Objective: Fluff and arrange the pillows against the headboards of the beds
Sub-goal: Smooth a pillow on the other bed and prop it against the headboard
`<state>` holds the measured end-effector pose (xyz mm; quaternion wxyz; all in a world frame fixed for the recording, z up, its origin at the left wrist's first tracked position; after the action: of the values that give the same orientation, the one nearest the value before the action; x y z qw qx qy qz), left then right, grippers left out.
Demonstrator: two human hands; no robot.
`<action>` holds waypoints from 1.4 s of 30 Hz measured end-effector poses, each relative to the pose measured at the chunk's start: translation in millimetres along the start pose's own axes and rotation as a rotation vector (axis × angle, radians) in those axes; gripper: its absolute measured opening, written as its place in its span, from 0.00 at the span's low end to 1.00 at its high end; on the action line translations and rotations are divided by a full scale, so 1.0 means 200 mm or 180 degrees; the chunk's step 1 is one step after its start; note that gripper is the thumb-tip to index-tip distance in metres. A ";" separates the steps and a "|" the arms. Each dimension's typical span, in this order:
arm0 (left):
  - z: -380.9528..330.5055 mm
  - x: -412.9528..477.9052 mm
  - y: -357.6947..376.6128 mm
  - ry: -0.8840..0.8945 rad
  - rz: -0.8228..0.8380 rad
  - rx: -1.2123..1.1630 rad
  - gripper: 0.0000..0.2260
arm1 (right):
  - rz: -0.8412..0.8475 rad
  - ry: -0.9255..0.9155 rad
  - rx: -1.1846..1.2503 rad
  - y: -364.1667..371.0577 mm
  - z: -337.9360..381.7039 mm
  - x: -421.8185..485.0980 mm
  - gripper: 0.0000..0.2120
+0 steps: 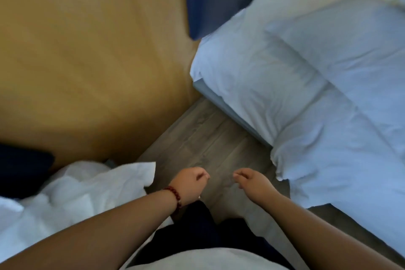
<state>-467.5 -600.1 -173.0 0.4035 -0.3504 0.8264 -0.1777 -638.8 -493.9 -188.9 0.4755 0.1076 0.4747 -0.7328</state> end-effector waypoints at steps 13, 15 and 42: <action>-0.55 0.22 0.30 0.0122 0.0348 0.0197 0.10 | -0.1078 0.1467 0.2387 -0.45 -0.41 -0.06 0.08; -0.70 0.24 0.38 0.0203 0.0369 0.0184 0.10 | -0.1153 0.1478 0.2493 -0.53 -0.48 -0.03 0.08; -1.98 0.89 0.96 0.0389 0.0433 -0.0201 0.10 | -0.1745 0.0658 0.2119 -1.84 -0.70 0.63 0.08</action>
<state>-940.3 -590.8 -138.6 0.3522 -0.2944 0.8765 -0.1448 -1039.6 -421.0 -122.0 0.1531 0.1978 0.2689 -0.9301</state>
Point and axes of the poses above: each hand's wrist, its own x-axis towards the middle knuckle, its own y-axis out of the palm, z = x × y, the point moved 6 cm from there along x, towards the middle knuckle, and after that the axes turned 15 degrees about -z, right-handed, at the moved point
